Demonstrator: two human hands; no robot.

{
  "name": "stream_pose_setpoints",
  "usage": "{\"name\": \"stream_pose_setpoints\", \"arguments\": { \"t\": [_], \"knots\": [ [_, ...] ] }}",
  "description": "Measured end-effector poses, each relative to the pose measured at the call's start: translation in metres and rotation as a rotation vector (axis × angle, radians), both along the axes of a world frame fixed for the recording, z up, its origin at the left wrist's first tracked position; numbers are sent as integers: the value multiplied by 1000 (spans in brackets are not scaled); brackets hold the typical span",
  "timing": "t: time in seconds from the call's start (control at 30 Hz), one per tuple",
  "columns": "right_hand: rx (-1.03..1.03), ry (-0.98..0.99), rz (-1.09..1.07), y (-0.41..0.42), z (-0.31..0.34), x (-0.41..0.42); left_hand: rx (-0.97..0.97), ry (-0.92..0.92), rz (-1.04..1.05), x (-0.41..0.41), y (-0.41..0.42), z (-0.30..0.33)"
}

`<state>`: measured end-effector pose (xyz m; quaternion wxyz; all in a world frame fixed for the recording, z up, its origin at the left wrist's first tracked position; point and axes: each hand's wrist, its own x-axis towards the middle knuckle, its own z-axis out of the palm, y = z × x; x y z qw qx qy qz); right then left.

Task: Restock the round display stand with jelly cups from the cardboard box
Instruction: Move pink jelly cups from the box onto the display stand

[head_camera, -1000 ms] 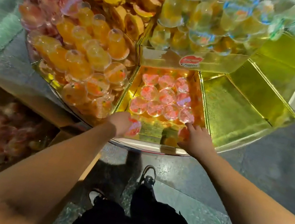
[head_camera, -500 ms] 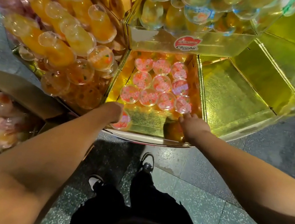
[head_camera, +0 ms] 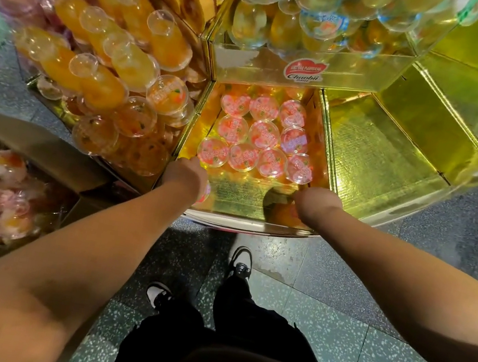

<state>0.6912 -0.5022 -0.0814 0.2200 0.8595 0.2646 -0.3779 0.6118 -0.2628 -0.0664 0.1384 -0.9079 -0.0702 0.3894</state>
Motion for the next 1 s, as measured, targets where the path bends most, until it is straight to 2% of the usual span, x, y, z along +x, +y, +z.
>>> {"name": "stream_pose_setpoints", "arguments": {
  "t": [0.27,0.6,0.73,0.93,1.0],
  "knots": [
    [13,-44,-41,0,2,-12,-7,-32,-23,-9,2,-1],
    [103,-20,-210,-16,-9,-24,-34,-84,-45,-21,1,10],
    [255,-49,-241,-26,2,-30,-192,-209,56,-35,9,17],
    [492,-177,-422,-23,49,-72,-647,-439,254,-85,30,45],
    [573,-186,-454,-10,64,-94,-743,-492,302,-114,41,58]
  ]
}}
